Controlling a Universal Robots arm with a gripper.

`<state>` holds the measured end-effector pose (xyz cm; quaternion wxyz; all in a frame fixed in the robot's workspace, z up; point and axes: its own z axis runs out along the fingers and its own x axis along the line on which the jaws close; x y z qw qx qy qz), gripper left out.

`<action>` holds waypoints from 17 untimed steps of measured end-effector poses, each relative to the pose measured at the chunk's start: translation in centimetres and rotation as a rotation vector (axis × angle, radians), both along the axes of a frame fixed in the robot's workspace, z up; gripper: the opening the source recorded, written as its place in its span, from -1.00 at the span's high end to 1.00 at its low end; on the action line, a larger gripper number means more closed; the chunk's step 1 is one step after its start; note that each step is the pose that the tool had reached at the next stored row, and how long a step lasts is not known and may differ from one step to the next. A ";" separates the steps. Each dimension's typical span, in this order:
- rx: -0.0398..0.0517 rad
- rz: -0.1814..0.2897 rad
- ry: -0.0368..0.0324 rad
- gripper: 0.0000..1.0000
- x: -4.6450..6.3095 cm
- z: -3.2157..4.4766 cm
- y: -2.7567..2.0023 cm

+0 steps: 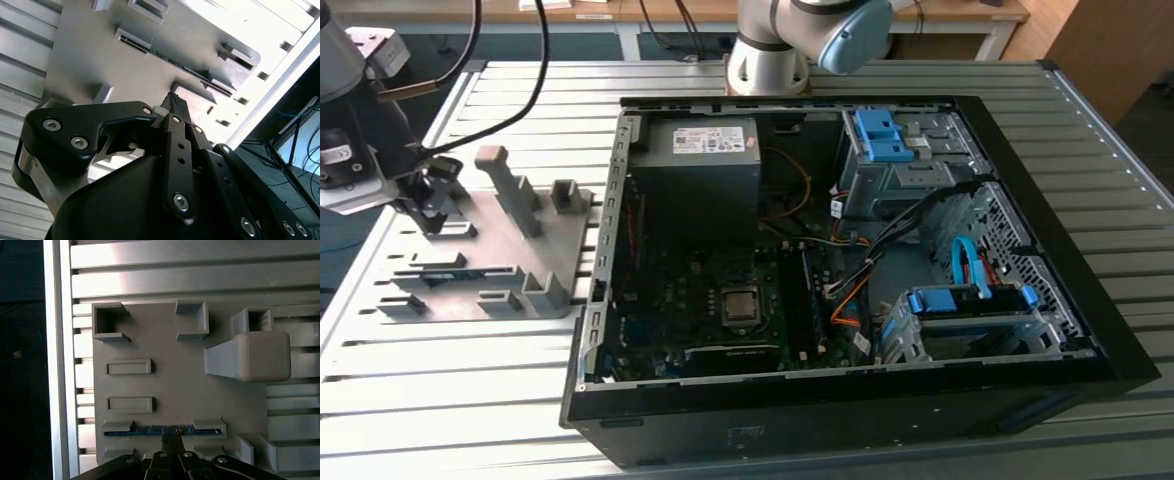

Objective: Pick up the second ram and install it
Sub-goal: 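Reach for the second ram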

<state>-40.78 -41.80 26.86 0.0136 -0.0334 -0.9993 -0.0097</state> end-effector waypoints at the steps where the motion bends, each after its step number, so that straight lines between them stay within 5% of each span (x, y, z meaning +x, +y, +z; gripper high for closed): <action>1: -0.0001 0.000 0.0001 0.80 0.0 -0.06 0.00; 17: 0.0000 0.000 0.0000 0.80 0.0 -1.19 -0.06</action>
